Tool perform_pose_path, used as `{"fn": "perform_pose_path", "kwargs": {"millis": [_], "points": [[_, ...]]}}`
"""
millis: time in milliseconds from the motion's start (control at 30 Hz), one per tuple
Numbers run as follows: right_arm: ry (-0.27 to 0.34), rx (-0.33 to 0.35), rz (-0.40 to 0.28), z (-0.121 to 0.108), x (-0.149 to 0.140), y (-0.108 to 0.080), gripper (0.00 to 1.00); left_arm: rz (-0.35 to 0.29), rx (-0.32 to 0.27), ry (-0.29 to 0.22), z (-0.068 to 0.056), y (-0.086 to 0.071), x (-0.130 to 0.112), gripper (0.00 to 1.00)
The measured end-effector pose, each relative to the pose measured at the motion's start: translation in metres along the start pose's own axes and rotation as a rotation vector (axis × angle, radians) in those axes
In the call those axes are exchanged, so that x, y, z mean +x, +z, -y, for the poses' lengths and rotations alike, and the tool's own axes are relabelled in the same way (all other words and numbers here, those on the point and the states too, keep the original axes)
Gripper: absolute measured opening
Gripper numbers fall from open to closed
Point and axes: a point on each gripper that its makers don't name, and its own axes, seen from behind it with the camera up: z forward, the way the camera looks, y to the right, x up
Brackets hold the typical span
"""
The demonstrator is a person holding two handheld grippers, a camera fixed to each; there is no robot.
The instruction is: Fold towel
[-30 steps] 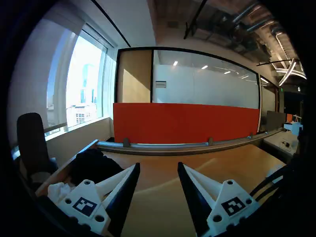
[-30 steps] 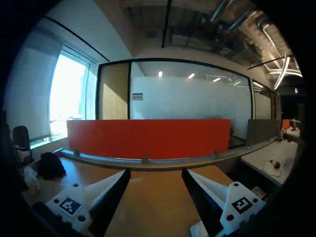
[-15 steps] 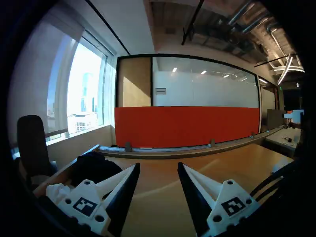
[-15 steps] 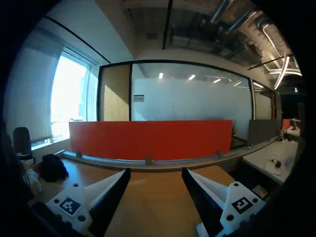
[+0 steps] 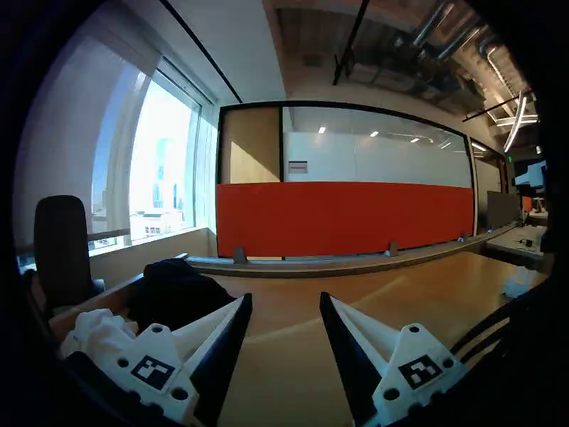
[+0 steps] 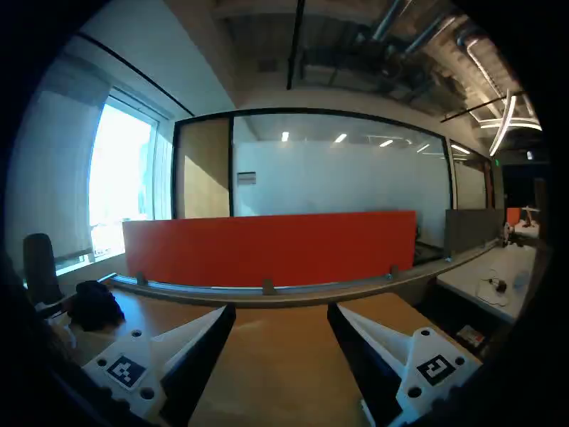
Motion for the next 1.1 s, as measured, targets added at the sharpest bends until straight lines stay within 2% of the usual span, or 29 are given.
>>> {"fn": "perform_pose_path", "kwargs": {"millis": [400, 600, 800, 1100], "points": [[-0.001, 0.002, -0.002, 0.007, -0.03, 0.007, 0.99, -0.025, 0.008, -0.042, -0.002, 0.002, -0.037, 0.69], [0.005, 0.011, -0.006, 0.007, -0.038, 0.011, 0.99, -0.026, 0.008, -0.055, -0.01, 0.002, -0.052, 0.69], [0.014, 0.015, -0.006, 0.003, -0.047, 0.013, 0.99, -0.035, 0.01, -0.051, -0.016, 0.002, -0.055, 0.69], [0.026, 0.011, -0.02, -0.005, -0.046, 0.012, 0.99, -0.041, 0.017, -0.043, -0.017, 0.002, -0.06, 0.69]]}}
